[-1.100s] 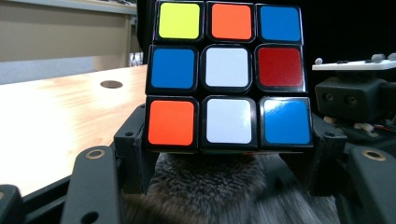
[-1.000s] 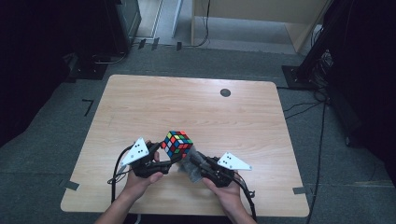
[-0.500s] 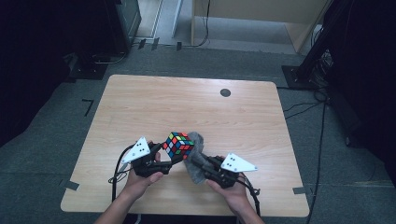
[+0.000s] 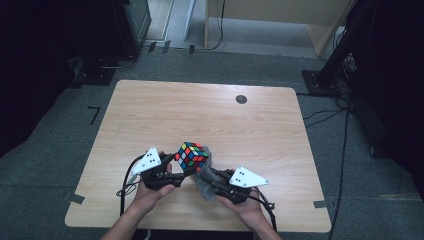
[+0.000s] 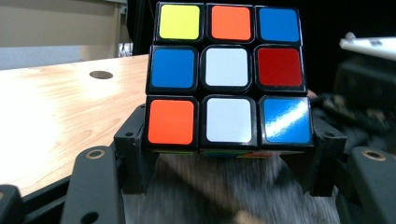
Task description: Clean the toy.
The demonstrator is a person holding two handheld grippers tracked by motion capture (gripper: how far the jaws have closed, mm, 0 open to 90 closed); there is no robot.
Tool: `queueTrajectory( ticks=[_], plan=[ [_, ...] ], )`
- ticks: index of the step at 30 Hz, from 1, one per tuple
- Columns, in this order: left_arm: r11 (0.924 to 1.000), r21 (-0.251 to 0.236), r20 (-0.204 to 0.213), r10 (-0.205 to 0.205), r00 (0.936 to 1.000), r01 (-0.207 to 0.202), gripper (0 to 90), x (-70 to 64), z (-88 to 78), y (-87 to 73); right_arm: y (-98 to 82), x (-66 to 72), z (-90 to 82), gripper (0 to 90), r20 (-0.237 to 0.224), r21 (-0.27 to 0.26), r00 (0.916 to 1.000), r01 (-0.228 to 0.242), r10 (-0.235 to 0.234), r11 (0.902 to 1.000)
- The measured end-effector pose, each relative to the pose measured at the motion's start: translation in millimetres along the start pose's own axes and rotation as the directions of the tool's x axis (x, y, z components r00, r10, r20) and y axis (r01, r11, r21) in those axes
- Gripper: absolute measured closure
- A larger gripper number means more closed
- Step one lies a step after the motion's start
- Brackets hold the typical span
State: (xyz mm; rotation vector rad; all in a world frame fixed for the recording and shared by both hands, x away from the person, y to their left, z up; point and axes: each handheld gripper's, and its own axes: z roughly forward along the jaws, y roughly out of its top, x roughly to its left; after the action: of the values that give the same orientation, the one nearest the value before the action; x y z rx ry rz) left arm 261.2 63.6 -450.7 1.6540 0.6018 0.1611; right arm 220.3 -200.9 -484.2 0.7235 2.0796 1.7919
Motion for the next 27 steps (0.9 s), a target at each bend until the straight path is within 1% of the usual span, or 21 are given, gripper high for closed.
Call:
queueTrajectory(
  ticks=[1,2,4,6,7,8,9,12,13,14,15,16,18,19,20,21,22,23,25,26,27],
  plan=[
    [1.0,-0.002,0.0,-0.003,1.0,0.003,34.0,0.7,-0.7,0.2,0.0,1.9,1.4,72.5,-0.001,0.007,0.9999,0.012,-0.012,0.9999],
    [1.0,-0.006,0.0,-0.007,1.0,0.007,34.1,1.2,-1.1,0.3,1.0,1.4,0.8,72.5,0.005,0.002,0.9999,0.014,-0.014,0.9999],
    [1.0,0.002,-0.001,-0.002,1.0,0.002,34.0,1.8,-0.8,0.2,4.7,-5.0,-5.0,72.5,0.032,-0.033,0.9995,-0.006,0.007,0.9994],
    [0.9999,0.013,0.003,0.003,1.0,-0.003,34.0,1.0,0.7,-1.0,9.3,-13.0,-13.5,72.6,0.063,-0.086,0.9973,-0.032,0.037,0.9958],
    [0.9998,0.018,0.005,0.009,0.9999,-0.009,34.0,0.7,1.5,-1.5,11.0,-15.4,-16.6,72.6,0.073,-0.102,0.9963,-0.037,0.045,0.9941],
    [0.9998,0.017,0.006,0.008,0.9999,-0.008,34.0,0.0,2.1,-1.6,11.6,-16.3,-17.7,72.6,0.074,-0.106,0.9962,-0.036,0.044,0.9937],
    [0.9998,0.017,0.009,0.008,0.9999,-0.008,34.0,-0.2,2.3,-1.6,10.7,-15.6,-16.8,72.5,0.066,-0.095,0.9971,-0.032,0.039,0.9949],
    [0.9999,0.009,0.011,0.013,0.9998,-0.013,34.0,-0.3,0.7,-0.6,3.6,-8.1,-7.0,72.3,0.028,-0.029,0.9996,-0.007,0.008,0.9996],
    [0.9998,0.009,0.01,0.016,0.9998,-0.016,34.0,0.1,-0.1,-0.3,2.2,-5.8,-4.6,72.1,0.021,-0.014,0.9998,0.006,-0.005,0.9999],
    [0.9998,0.008,0.008,0.016,0.9998,-0.016,34.0,0.7,-0.7,-0.1,2.3,-5.2,-4.0,72.1,0.02,-0.015,0.9998,0.005,-0.004,0.9999],
    [0.9998,0.009,0.004,0.02,0.9998,-0.02,34.1,1.5,-1.3,-0.2,3.7,-6.4,-5.3,72.1,0.026,-0.025,0.9996,-0.005,0.006,0.9997],
    [0.9995,0.015,-0.004,0.029,0.9996,-0.029,34.0,2.4,-1.3,-0.7,5.7,-9.4,-8.5,72.1,0.042,-0.046,0.9989,-0.018,0.02,0.9988],
    [0.9971,0.047,-0.026,0.062,0.9977,-0.061,34.0,3.1,0.5,-3.6,10.9,-16.9,-18.5,72.1,0.08,-0.1,0.9951,-0.049,0.057,0.9937],
    [0.9946,0.065,-0.034,0.083,0.996,-0.08,34.1,2.5,2.1,-5.5,13.8,-20.1,-23.6,72.0,0.099,-0.128,0.9927,-0.055,0.068,0.9903],
    [0.9908,0.086,-0.038,0.108,0.9934,-0.105,34.1,0.9,4.5,-7.8,16.8,-22.0,-28.0,72.0,0.115,-0.144,0.9906,-0.057,0.074,0.9879],
    [0.9841,0.114,-0.042,0.142,0.9889,-0.137,34.1,-1.5,7.4,-9.9,19.9,-22.9,-31.6,71.9,0.125,-0.161,0.9896,-0.051,0.072,0.9856],
    [0.9743,0.143,-0.042,0.181,0.9826,-0.174,34.1,-4.7,10.7,-12.2,22.8,-22.8,-34.5,71.9,0.121,-0.182,0.99,-0.049,0.072,0.9821],
    [0.9638,0.169,-0.042,0.216,0.9754,-0.207,34.0,-9.0,14.6,-14.7,25.6,-21.9,-36.2,71.8,0.109,-0.201,0.9914,-0.05,0.073,0.9784],
    [0.9417,0.208,-0.027,0.276,0.9609,-0.264,34.0,-17.5,20.9,-18.8,30.5,-17.5,-37.0,71.6,0.073,-0.222,0.9951,-0.049,0.067,0.9738],
    [0.9341,0.215,-0.016,0.295,0.9552,-0.285,34.0,-21.5,23.2,-20.3,32.1,-14.7,-36.3,71.4,0.051,-0.224,0.9967,-0.05,0.063,0.9733],
    [0.9307,0.216,-0.009,0.304,0.9526,-0.295,34.1,-24.1,24.2,-20.8,32.8,-12.4,-35.0,71.3,0.035,-0.223,0.9976,-0.051,0.06,0.9735]
  ],
)
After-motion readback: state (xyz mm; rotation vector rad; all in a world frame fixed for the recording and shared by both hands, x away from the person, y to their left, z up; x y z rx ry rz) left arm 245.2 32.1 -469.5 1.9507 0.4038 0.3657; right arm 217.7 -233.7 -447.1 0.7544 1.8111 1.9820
